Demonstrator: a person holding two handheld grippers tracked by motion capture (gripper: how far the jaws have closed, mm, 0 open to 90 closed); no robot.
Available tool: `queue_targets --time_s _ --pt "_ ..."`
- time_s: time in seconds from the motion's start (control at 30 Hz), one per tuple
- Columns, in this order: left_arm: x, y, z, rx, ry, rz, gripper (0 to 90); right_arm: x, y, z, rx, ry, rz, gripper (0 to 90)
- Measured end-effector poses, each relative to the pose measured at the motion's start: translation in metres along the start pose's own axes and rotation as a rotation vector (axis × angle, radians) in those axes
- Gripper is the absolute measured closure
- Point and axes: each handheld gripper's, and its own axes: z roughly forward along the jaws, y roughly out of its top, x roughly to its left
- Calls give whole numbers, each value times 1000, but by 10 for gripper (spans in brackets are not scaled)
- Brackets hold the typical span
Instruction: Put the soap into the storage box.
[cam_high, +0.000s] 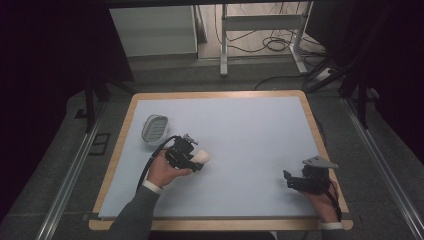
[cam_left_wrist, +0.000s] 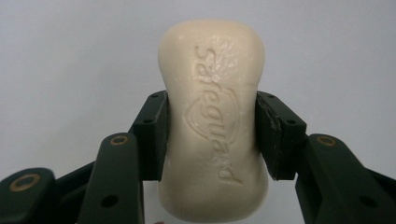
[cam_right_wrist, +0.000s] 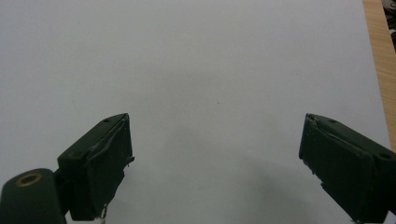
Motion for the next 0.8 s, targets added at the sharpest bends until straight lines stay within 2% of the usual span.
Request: queue_targets --time_s 0.47,0.8 --pt "22 -6 -15 -16 23 -49 493 1 0 0 1 -1 -1 95" --pt "48 -11 -27 -25 34 -104 493 0 0 1 1 -2 -2 95"
